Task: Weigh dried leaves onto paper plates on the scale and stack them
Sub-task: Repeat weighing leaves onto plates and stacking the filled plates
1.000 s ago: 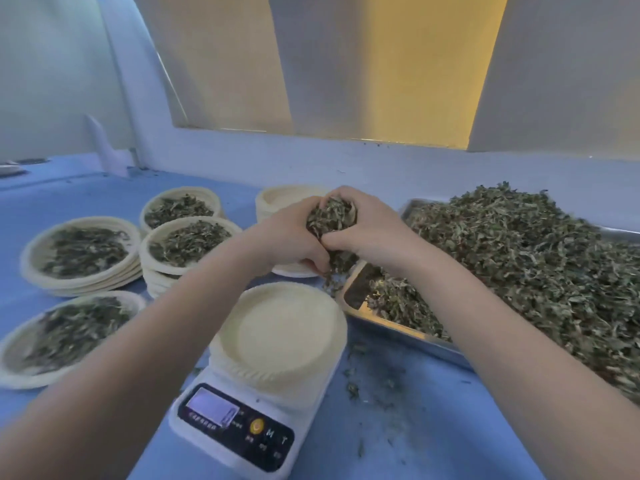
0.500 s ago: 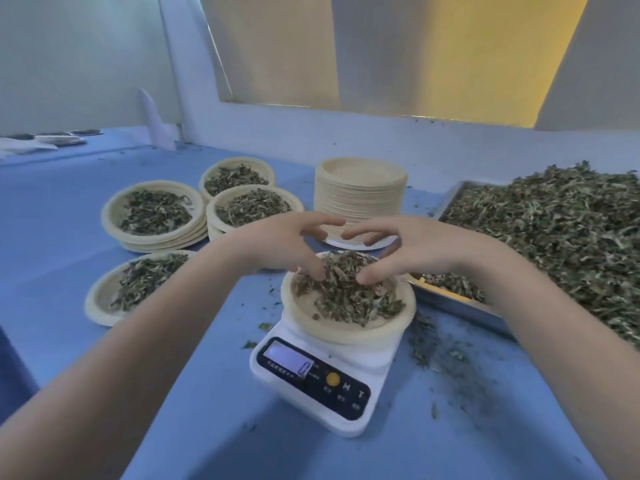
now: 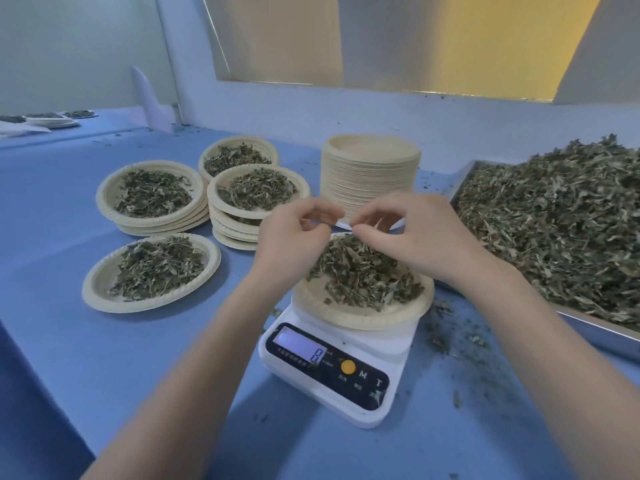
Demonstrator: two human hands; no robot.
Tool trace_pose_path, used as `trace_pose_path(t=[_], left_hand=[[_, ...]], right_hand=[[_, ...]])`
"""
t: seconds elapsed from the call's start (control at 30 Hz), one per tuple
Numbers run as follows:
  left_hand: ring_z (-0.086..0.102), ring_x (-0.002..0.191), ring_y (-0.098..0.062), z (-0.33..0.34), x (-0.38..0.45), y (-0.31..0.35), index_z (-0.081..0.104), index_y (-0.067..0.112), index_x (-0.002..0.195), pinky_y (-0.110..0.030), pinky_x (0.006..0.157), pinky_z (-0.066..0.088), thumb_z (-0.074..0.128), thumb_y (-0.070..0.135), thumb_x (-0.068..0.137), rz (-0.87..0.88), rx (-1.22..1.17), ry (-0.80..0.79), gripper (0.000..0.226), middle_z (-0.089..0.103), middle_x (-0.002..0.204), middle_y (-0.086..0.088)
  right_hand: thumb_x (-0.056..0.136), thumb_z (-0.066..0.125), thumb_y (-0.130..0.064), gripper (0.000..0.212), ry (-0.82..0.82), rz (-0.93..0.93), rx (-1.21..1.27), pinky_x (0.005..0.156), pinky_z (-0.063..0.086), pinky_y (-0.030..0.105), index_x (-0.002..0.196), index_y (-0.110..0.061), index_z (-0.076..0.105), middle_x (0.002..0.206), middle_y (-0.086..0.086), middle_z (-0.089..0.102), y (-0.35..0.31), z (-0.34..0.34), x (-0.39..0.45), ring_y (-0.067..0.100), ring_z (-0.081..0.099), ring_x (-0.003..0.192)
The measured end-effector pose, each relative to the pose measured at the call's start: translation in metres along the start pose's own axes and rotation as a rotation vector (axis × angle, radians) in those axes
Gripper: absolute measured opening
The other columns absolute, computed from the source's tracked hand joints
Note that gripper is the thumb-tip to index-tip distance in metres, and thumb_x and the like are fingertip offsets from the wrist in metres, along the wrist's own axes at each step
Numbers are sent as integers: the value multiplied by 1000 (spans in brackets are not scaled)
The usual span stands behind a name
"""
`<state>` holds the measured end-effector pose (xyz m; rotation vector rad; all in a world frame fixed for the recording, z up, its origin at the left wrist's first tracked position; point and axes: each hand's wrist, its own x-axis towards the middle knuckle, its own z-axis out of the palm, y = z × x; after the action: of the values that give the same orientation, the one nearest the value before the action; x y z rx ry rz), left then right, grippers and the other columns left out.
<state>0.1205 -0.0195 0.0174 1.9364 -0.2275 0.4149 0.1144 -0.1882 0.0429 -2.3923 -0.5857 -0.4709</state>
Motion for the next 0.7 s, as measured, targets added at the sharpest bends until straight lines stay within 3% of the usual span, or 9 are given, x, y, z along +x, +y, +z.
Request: trace_pose_path(t=[0.23,0.37,0.47,0.57,0.63,0.7], left_hand=[[58,76,-4,-4,-11,-17,70,33,82,-25,78,49,53,-3,77,50,-107,110,40,68,82,16],[57,75,-2,-14,-15,-29,71,29,86,-17,74,48,58,8,74,-39,-199,118,27,66,82,17],[55,71,-2,-16,-15,-32,71,27,87,-13,67,45,58,2,78,-45,-215,144,30,64,79,17],[51,71,-14,-13,-15,-33,71,24,91,-22,67,43,56,-2,80,-54,-198,115,32,60,81,13],[48,68,-15,-10,-16,-33,71,23,92,-19,63,41,56,-3,79,-50,-194,100,32,58,84,10],[48,67,-13,-9,-17,-32,70,23,94,-15,60,41,56,-3,79,-49,-197,104,33,58,87,9]], right_hand=[[80,66,-39,9,-49,0,-68,72,49,20,88,-36,70,85,-18,66,-3,-3,2,-1,60,76],[73,61,-62,39,-180,38,-215,76,46,23,107,-44,62,98,-19,59,-3,-8,0,-1,54,81],[66,52,-76,59,-296,41,-423,79,44,31,118,-50,51,107,-13,50,-9,3,-2,6,47,90],[83,58,-54,36,-248,-37,-468,72,41,24,116,-41,58,101,-9,53,-8,13,0,10,51,94],[88,61,-32,20,-163,-82,-407,62,36,12,107,-30,68,84,-11,57,-8,11,2,4,52,77],[86,63,-24,16,-64,-60,-308,65,37,13,99,-25,72,79,-14,60,-7,6,4,3,52,69]])
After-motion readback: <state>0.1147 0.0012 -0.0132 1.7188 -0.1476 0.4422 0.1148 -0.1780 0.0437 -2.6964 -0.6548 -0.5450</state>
